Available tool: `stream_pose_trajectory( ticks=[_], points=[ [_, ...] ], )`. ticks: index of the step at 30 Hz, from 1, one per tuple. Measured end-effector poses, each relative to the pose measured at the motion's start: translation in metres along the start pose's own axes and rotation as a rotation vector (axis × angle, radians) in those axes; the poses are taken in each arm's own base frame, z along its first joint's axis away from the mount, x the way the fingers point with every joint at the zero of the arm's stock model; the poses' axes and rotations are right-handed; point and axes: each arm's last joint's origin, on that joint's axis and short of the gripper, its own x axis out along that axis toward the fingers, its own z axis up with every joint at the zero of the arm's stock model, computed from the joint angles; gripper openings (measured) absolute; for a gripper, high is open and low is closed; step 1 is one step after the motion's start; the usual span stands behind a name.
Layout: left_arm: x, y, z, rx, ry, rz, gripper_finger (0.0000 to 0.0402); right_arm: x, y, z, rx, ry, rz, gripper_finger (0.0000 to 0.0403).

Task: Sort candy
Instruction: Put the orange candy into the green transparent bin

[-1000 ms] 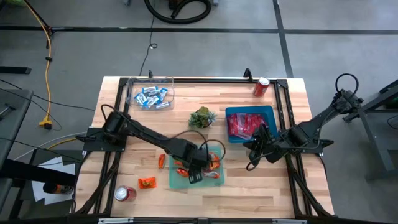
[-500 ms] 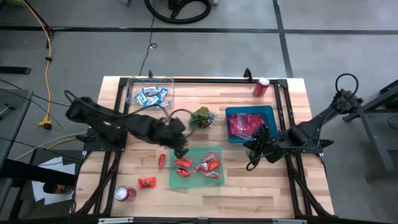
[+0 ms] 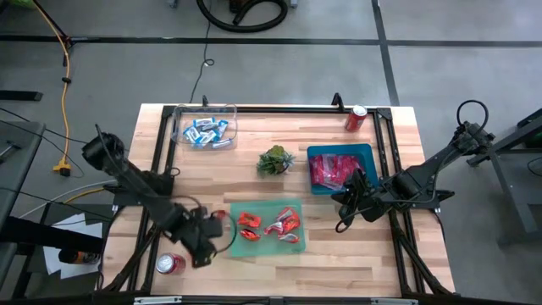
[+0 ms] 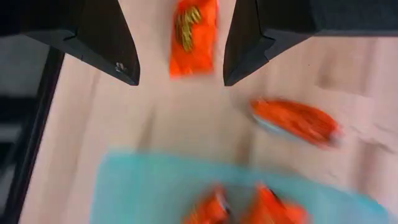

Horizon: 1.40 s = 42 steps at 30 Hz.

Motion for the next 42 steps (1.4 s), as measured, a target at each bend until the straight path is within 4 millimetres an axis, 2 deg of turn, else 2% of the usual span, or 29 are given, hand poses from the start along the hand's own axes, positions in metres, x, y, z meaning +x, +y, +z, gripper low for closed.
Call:
stream_pose_trajectory(
  ticks=[3,7,14,21,33,42],
  points=[
    [0.015,-0.009,-0.017,0.023,0.026,-0.054,0.0218,0.000,0.000,0.000,-0.003,-0.001,-0.005,0.0000],
    [0.033,-0.004,-0.029,0.019,0.037,-0.066,0.0218,0.000,-0.001,0.000,-0.003,-0.009,-0.009,0.0000],
    [0.050,0.019,-0.030,0.083,0.077,-0.012,0.0218,0.000,-0.001,0.000,-0.002,-0.010,-0.013,0.0000],
    [0.064,0.031,-0.028,0.133,0.182,-0.157,0.0218,0.000,-0.001,0.000,0.004,-0.009,-0.013,0.0000],
    [0.076,0.043,-0.027,0.094,0.158,-0.201,0.0215,0.000,-0.001,0.000,0.003,-0.004,-0.013,0.0000],
    [0.077,0.044,-0.030,0.110,0.164,-0.203,0.0182,0.000,-0.002,-0.001,-0.003,-0.001,-0.019,0.0000]
  ],
)
